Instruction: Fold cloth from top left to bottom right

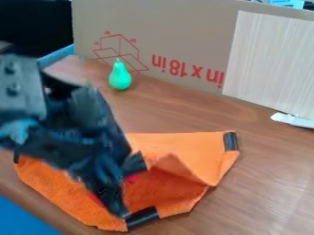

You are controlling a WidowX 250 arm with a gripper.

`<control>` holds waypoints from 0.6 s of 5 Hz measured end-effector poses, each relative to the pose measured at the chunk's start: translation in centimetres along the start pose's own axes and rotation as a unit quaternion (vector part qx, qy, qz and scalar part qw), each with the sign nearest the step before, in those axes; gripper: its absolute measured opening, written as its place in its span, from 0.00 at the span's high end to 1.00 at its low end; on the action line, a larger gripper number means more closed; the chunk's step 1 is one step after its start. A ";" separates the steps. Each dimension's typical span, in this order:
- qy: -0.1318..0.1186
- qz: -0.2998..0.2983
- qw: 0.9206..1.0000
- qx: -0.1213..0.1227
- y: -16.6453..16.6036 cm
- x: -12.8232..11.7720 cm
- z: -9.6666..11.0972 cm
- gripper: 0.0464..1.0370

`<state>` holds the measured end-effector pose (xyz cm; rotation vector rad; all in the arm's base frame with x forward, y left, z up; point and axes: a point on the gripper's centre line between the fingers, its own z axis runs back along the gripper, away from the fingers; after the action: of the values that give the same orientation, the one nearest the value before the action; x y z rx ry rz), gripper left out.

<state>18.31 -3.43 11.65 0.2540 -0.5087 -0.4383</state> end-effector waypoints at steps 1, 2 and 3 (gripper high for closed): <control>0.001 0.027 0.999 0.030 -0.8 -0.7 0.1 0.59; 0.013 0.037 0.999 0.037 -0.9 -1.1 0.2 0.24; 0.031 0.045 0.998 0.040 -0.9 -1.5 0.2 0.04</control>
<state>16.73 -3.52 10.90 0.3196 -0.4758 -0.3225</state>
